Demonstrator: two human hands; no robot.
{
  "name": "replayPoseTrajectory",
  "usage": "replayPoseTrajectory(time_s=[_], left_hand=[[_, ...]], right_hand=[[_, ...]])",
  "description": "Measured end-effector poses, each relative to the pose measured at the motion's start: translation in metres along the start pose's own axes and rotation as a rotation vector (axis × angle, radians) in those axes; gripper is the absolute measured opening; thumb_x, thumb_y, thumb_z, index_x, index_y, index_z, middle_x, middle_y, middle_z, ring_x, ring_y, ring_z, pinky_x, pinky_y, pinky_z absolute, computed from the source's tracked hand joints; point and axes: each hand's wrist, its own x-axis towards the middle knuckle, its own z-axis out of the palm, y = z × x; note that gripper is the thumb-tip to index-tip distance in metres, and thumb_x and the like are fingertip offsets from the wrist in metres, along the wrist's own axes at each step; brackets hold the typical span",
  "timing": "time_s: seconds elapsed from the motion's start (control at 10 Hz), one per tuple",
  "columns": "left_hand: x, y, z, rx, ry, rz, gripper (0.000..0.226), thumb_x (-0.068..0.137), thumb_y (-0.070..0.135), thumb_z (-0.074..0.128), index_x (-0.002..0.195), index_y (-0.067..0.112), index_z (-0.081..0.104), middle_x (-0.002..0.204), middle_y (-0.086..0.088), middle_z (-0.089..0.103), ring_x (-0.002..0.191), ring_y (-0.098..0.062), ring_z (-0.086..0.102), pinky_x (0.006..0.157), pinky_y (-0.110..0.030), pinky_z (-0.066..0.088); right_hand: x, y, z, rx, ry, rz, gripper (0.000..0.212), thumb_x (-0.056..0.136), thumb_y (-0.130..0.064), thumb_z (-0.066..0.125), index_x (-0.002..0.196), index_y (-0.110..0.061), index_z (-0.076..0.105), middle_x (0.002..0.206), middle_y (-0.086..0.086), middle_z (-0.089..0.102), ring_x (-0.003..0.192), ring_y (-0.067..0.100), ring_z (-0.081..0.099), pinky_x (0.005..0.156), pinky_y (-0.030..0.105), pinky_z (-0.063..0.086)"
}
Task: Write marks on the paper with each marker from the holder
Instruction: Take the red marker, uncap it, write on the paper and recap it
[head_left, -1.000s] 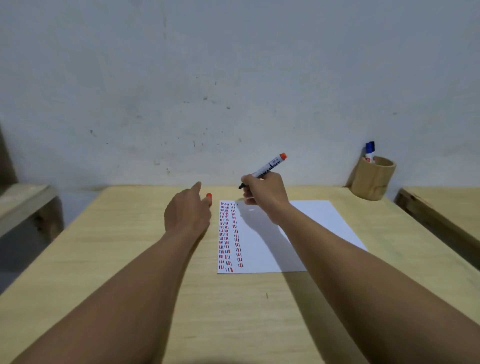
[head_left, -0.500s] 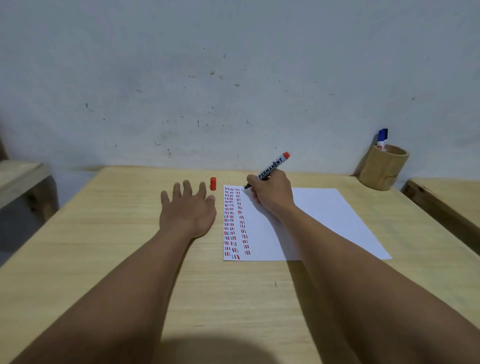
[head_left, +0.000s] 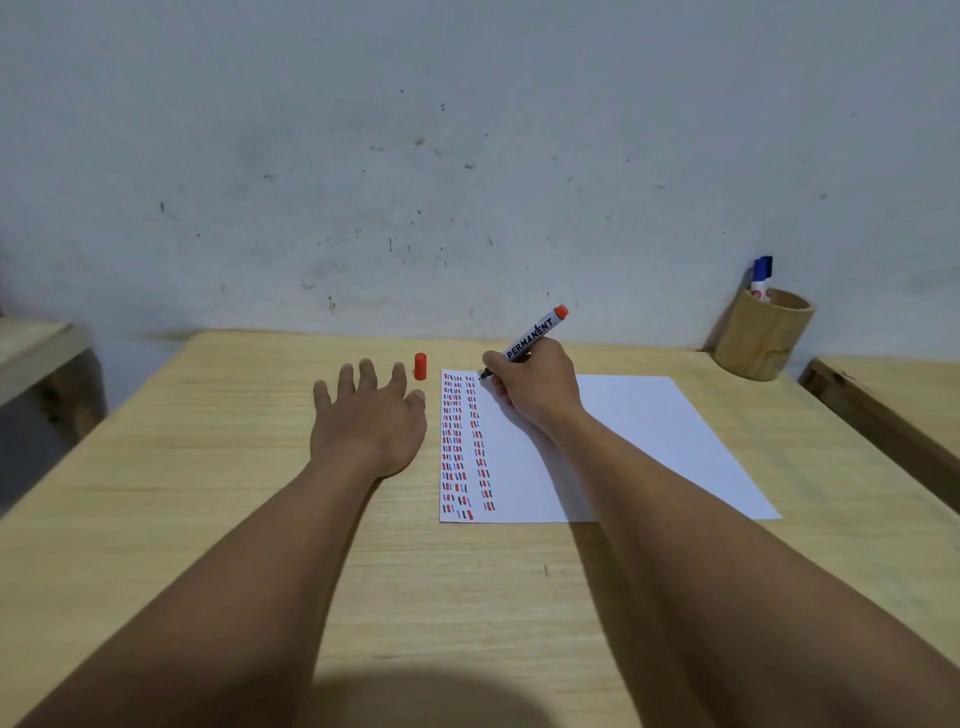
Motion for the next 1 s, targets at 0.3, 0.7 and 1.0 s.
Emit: replayPoseTrajectory(time_s=[0.3,0.7,1.0], left_hand=[[0.001,0.000,0.001,0.000,0.003,-0.005,0.063,0.102,0.050,0.011,0.161,0.028,0.006,0.168,-0.010,0.000,0.155,-0.031,-0.005,0.123,-0.055,-0.003],[0.001,0.000,-0.001,-0.078,0.027,-0.018,0.061,0.102,0.044,0.017,0.160,0.025,0.015,0.168,-0.011,0.011,0.155,-0.031,0.003,0.123,-0.055,0.001],[0.010,0.013,-0.024,-0.392,0.260,0.049,0.053,0.098,0.043,0.051,0.149,0.030,0.044,0.137,-0.005,0.061,0.127,-0.030,0.054,0.102,-0.046,0.046]], right_hand=[[0.001,-0.001,0.000,-0.007,-0.002,0.017,0.028,0.082,-0.023,0.068,0.072,0.002,0.067,0.074,0.014,0.076,0.068,0.027,0.071,0.058,0.035,0.053],[-0.003,-0.007,-0.005,0.085,0.044,0.046,0.023,0.084,-0.021,0.066,0.076,0.000,0.072,0.072,0.006,0.075,0.063,0.016,0.066,0.057,0.026,0.047],[0.002,-0.019,-0.020,0.310,0.039,0.101,0.016,0.087,-0.024,0.073,0.079,-0.013,0.063,0.069,0.001,0.067,0.052,0.016,0.058,0.054,0.031,0.051]])
